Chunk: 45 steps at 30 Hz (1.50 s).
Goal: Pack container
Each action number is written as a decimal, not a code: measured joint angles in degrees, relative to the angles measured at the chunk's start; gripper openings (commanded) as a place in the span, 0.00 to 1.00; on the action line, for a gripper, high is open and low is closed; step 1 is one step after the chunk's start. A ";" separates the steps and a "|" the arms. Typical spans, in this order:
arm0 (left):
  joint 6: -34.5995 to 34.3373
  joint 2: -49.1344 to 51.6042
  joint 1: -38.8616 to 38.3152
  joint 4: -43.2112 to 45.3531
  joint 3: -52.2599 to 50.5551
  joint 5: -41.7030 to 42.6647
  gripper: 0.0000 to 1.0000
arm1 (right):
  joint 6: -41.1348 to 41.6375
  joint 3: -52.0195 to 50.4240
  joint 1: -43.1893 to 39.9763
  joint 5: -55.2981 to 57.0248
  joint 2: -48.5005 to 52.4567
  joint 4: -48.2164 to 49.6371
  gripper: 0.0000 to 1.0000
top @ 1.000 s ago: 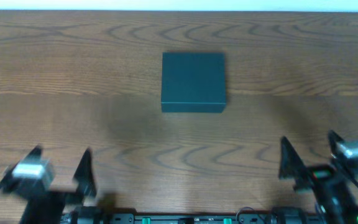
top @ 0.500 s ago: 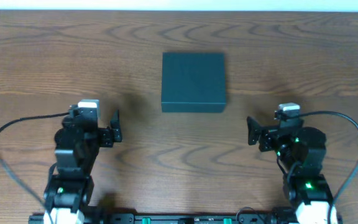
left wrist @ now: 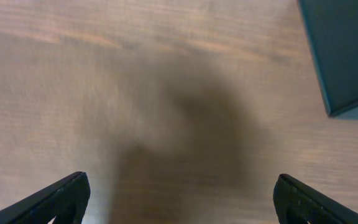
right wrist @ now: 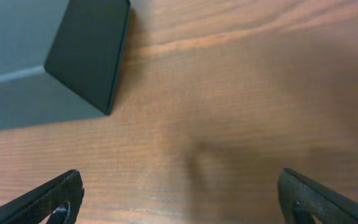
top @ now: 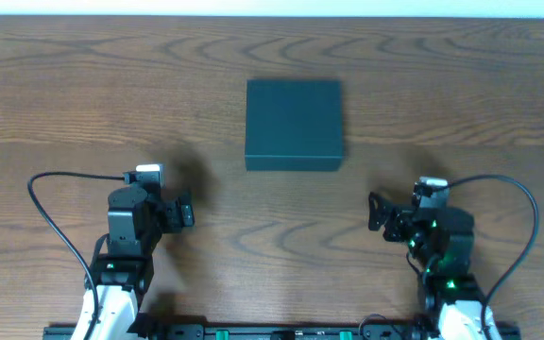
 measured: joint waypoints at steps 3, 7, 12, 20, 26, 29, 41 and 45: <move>-1.27 0.02 0.00 0.52 -3.13 0.35 0.95 | 5.11 -4.39 -0.04 -0.63 -1.16 2.21 0.99; -6.62 0.04 0.00 4.44 -6.69 1.01 0.96 | 9.90 -5.57 -0.04 -0.70 -1.38 1.81 0.99; -15.21 -0.02 0.00 0.85 -7.85 -4.00 0.95 | 12.59 -5.55 -0.09 1.46 -1.49 -0.15 0.99; -16.59 -1.42 0.00 -9.62 -6.25 -8.66 0.95 | 12.68 -4.09 -0.09 3.76 -2.67 -6.16 0.99; -16.76 -2.36 -0.61 -11.28 -6.19 -9.73 0.96 | 12.66 -3.28 0.04 4.37 -3.82 -9.68 0.99; -16.98 -5.11 -1.49 -12.11 -7.10 -10.23 0.95 | 12.70 -3.41 0.66 4.90 -7.19 -12.76 0.99; -18.47 -30.32 -1.79 -13.60 -10.43 -9.16 0.95 | 13.49 -5.38 1.20 5.07 -37.99 -14.56 0.99; -18.49 -36.83 -1.84 -13.55 -10.43 -9.01 0.95 | 13.60 -5.40 1.20 5.07 -44.83 -14.53 0.99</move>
